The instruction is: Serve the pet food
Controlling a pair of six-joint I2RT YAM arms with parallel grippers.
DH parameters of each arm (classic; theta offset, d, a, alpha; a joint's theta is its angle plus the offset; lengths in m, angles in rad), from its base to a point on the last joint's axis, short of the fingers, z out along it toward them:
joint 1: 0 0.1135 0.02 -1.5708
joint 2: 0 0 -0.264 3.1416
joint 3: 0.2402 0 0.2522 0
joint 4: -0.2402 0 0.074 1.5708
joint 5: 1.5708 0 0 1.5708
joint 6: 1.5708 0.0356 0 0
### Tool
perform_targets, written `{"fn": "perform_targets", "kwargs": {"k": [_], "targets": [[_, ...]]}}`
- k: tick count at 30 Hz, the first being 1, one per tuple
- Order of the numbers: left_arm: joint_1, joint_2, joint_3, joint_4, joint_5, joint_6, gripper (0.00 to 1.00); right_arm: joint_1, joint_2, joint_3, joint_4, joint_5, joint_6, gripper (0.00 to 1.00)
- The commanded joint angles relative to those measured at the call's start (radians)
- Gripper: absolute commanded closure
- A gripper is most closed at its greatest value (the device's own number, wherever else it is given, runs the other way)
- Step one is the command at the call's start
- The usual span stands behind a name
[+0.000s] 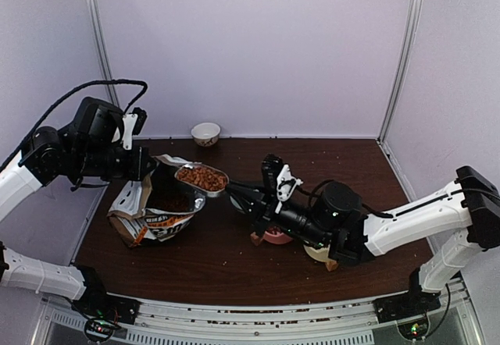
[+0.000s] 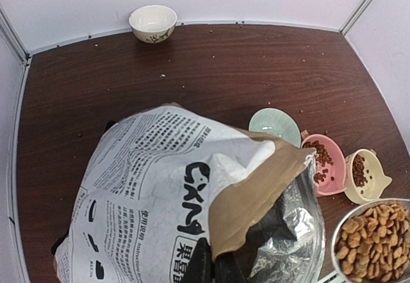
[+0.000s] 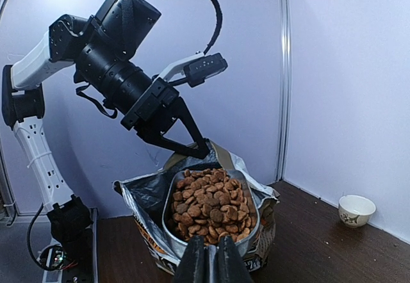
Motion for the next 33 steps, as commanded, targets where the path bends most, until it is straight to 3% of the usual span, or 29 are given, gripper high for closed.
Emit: {"fn": "perform_targets", "kwargs": {"k": [1,20,33], "targets": [[0.013,-0.009,0.029,0.085,0.004,-0.015,1.0,-0.001,-0.119,-0.07,0.033,0.059,0.003,1.0],[0.037,-0.032,0.011,0.079,0.015,-0.002,1.0,-0.024,-0.417,-0.418,-0.183,0.274,-0.011,1.0],[0.056,0.006,0.023,0.092,0.051,0.022,1.0,-0.052,-0.515,-0.537,-0.268,0.356,0.056,1.0]]}}
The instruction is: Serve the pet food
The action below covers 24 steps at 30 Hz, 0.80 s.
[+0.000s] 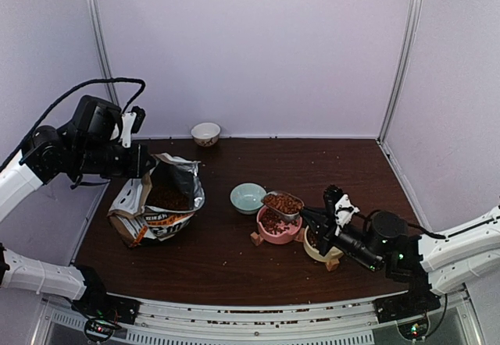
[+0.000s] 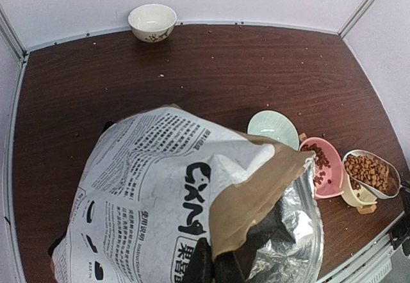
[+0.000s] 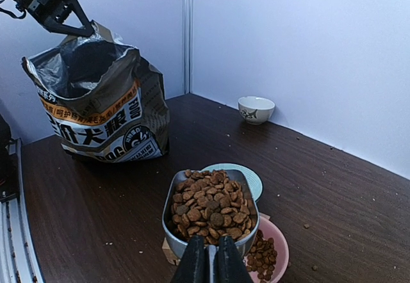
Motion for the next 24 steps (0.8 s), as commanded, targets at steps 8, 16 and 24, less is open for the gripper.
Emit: {"fn": "perform_targets", "kwargs": {"k": [8,16,24], "targets": [[0.014,0.006,0.011,0.103,0.025,0.015,1.0,-0.042,-0.047,0.003,-0.209,0.066,0.093,1.0],[0.014,0.0,0.001,0.108,0.031,0.016,1.0,-0.064,-0.051,0.046,-0.383,0.052,0.155,1.0],[0.014,-0.01,-0.007,0.113,0.042,0.023,1.0,-0.074,-0.093,0.128,-0.605,0.032,0.183,1.0]]}}
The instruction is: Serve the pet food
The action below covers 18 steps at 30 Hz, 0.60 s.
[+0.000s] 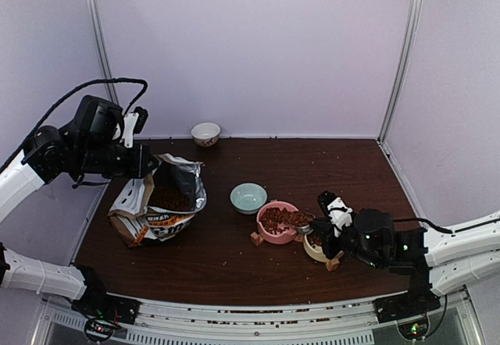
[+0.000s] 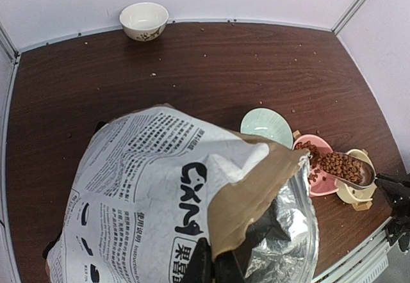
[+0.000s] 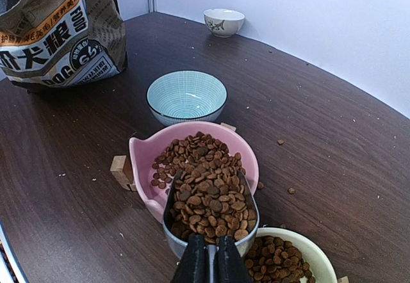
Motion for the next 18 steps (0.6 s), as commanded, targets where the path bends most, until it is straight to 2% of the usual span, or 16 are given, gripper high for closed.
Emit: {"fn": "perform_targets", "kwargs": {"k": [1,18], "targets": [[0.009,-0.02,-0.001,0.095,0.005,0.018,1.0,-0.01,-0.043,0.085,-0.149,-0.009,0.031,1.0],[0.009,-0.038,-0.02,0.124,0.044,0.084,1.0,-0.022,-0.006,0.346,-0.603,-0.077,0.041,1.0]]}}
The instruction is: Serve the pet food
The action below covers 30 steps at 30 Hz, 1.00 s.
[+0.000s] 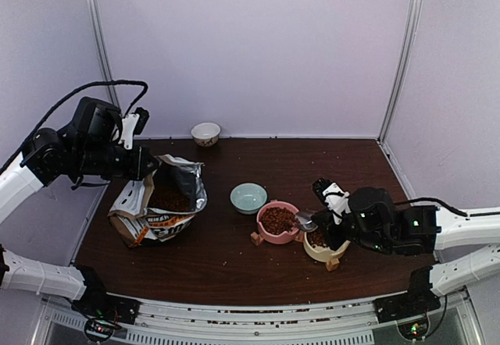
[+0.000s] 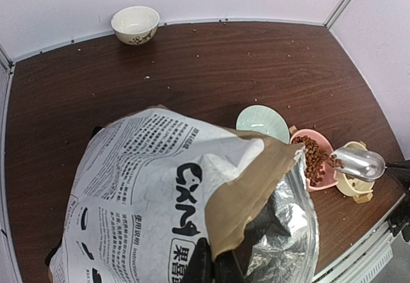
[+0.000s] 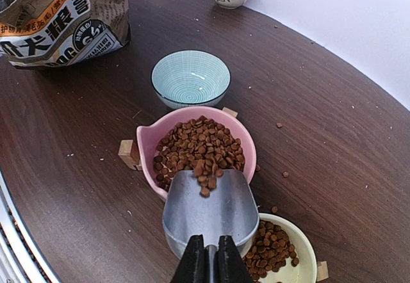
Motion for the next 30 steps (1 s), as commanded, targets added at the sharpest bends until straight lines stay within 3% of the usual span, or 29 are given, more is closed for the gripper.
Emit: {"fn": "perform_targets", "kwargs": {"k": [1,7,13,16,19,22,30], "targets": [[0.007,-0.02,-0.003,0.112,0.02,0.038,1.0,-0.005,0.019,0.114,-0.167,-0.036,0.003,1.0],[0.008,-0.022,-0.017,0.139,0.033,0.048,1.0,-0.008,0.075,0.267,-0.388,-0.034,-0.005,1.0],[0.008,-0.029,-0.034,0.155,0.046,0.057,1.0,-0.012,0.095,0.359,-0.476,-0.031,-0.028,1.0],[0.008,-0.05,-0.034,0.167,0.075,0.067,1.0,0.011,0.006,0.328,-0.363,-0.203,-0.073,1.0],[0.007,-0.083,-0.036,0.184,0.122,0.086,1.0,0.025,-0.088,0.22,-0.14,-0.423,0.009,1.0],[0.007,-0.089,-0.034,0.177,0.155,0.097,1.0,0.037,-0.101,0.085,0.031,-0.54,0.117,1.0],[0.009,-0.072,-0.006,0.18,0.291,0.109,1.0,0.088,-0.02,-0.146,0.331,-0.466,0.205,1.0]]}}
